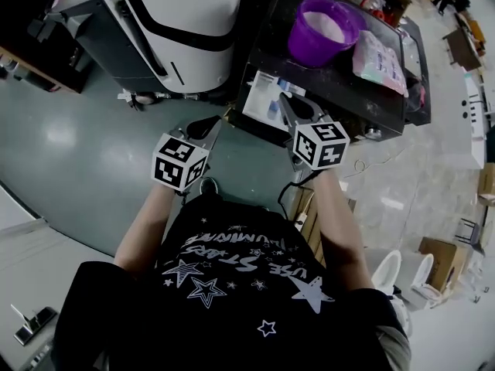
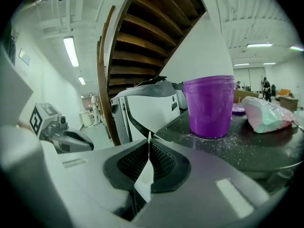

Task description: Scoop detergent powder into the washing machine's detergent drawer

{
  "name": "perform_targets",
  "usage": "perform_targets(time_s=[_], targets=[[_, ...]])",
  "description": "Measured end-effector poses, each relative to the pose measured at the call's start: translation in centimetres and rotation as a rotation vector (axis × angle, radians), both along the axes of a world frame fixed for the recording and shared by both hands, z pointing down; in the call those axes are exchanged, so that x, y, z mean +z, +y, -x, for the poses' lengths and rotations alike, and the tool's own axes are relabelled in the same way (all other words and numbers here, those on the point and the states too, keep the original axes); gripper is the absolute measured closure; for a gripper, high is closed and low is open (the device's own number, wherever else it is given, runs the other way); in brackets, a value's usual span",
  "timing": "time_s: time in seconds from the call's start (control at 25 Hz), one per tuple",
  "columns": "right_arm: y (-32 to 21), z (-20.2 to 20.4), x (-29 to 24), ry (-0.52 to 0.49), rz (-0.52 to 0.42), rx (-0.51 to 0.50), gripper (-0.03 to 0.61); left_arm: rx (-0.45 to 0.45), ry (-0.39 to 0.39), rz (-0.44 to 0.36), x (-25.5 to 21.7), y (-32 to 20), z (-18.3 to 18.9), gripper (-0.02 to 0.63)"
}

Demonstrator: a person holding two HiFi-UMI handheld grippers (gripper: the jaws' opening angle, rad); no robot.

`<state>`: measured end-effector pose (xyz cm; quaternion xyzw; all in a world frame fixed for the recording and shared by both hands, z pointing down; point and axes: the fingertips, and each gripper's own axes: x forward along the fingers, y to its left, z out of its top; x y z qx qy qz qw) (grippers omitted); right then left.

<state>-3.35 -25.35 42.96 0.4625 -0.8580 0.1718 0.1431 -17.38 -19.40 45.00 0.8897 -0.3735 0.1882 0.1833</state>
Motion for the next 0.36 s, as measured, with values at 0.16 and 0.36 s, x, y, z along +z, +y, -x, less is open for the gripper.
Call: perform_targets(time_s=[0.16, 0.36], targets=[[1.0, -0.2, -0.1, -0.07, 0.018, -0.031, 0.545, -0.042, -0.008, -0.004, -0.2, 1.2, -1.1, 0.612], [2.4, -1.9, -0.6, -0.136, 0.037, -0.046, 0.545, -0.073, -0.012, -0.003, -0.6, 3.0, -3.3, 0.612]])
